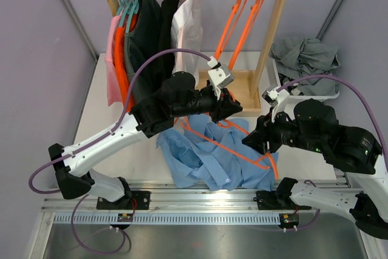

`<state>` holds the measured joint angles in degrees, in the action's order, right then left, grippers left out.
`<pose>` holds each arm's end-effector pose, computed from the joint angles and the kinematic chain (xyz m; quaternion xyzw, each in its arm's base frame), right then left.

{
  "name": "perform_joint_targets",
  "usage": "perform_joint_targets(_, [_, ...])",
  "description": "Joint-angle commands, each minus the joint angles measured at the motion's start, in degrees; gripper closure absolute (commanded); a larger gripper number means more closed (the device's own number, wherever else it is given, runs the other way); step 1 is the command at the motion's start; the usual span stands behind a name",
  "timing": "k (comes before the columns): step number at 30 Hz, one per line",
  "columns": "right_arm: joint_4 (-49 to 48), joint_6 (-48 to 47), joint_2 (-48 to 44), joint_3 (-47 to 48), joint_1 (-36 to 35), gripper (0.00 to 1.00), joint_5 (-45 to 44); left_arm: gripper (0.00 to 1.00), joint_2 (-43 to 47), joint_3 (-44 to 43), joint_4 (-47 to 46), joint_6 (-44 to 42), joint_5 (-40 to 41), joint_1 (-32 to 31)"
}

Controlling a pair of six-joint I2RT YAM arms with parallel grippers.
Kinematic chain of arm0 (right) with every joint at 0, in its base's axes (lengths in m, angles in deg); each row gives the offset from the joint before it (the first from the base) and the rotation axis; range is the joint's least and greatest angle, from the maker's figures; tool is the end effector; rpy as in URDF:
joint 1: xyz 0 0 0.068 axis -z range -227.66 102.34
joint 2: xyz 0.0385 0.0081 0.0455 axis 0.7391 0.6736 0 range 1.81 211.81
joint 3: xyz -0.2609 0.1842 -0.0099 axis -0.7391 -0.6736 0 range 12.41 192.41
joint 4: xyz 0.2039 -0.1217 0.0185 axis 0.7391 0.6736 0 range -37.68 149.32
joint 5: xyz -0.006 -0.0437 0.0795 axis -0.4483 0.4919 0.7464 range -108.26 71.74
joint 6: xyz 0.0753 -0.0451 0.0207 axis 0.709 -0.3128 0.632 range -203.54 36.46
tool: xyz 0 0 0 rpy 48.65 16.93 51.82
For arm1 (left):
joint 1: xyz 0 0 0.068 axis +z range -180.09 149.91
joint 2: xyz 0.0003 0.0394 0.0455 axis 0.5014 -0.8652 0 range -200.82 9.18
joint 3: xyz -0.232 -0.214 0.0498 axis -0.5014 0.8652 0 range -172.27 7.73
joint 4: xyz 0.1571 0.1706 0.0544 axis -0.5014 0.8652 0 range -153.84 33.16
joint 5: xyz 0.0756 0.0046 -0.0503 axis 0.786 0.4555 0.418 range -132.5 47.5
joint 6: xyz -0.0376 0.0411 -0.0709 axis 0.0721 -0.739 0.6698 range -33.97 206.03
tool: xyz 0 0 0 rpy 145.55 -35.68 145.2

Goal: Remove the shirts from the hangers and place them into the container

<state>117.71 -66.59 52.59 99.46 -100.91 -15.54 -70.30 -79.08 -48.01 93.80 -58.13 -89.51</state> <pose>0.0564 0.0820 0.4586 -0.2800 0.8153 0.3080 0.4026 0.1459 -0.2896 0.4855 0.4068 0.6369 -0.4436 0.4817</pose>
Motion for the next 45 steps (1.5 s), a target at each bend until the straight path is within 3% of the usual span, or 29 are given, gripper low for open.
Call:
perform_joint_targets(1, [-2.4,1.3,-0.7,-0.6,-0.1,0.73,3.7,1.0,-0.8,-4.5,-0.3,-1.2,1.0,-0.2])
perform_joint_targets(4, [-2.3,1.5,-1.0,-0.7,0.0,0.97,3.3,1.0,-0.8,-5.1,-0.4,-0.8,1.6,-0.2])
perform_joint_targets(7, [-1.9,1.2,-1.3,-0.6,0.0,1.0,2.6,1.0,-0.7,-5.9,0.0,0.0,1.8,-0.2])
perform_joint_targets(8, [-1.8,1.2,-1.3,-0.2,0.0,1.0,2.5,0.95,-0.7,-6.2,-0.3,0.2,1.8,-0.2])
perform_joint_targets(9, [-1.7,1.0,-1.3,0.0,0.0,1.0,2.2,0.83,-0.4,-6.1,-0.5,0.5,1.6,-0.2])
perform_joint_targets(10, [-1.5,0.8,-1.4,0.2,0.0,1.0,1.8,0.53,-0.1,-5.9,-0.8,1.3,0.8,-0.2])
perform_joint_targets(12, [-1.3,0.5,-1.6,0.9,0.0,1.0,0.8,0.28,0.5,-5.6,-1.9,2.2,-0.5,-0.3])
perform_joint_targets(13, [-1.1,0.4,-1.7,1.1,0.0,1.0,0.5,0.07,0.8,-5.3,-2.2,3.2,-0.9,-0.4])
perform_joint_targets(14, [-1.0,0.4,-1.7,1.4,0.0,1.0,0.3,0.01,1.0,-5.0,-2.8,3.7,-1.0,-0.5])
perform_joint_targets(23, [-0.3,-0.8,-2.3,3.9,0.0,1.0,-4.2,0.01,9.8,-1.4,-3.4,6.3,3.5,-4.7])
perform_joint_targets(26, [-0.3,-1.6,-2.4,5.8,0.0,1.0,-5.2,0.01,16.6,2.1,-2.8,6.2,10.1,-5.6])
perform_joint_targets(30, [-0.6,-2.7,-2.4,8.1,-0.1,1.0,-7.6,0.01,26.2,8.7,-3.8,5.9,26.9,-6.4])
perform_joint_targets(33, [-0.4,-4.0,-1.5,11.2,0.0,1.0,-10.4,0.01,32.1,14.0,-4.8,6.6,30.9,-6.5])
perform_joint_targets(40, [-4.4,-8.9,-0.2,19.8,0.0,1.0,-18.2,0.01,34.5,17.5,-1.0,9.8,31.5,-6.5])
perform_joint_targets(45, [-11.6,-11.7,1.1,19.1,-0.1,1.0,-27.9,0.01,35.5,19.6,-0.6,10.7,32.2,-6.5])
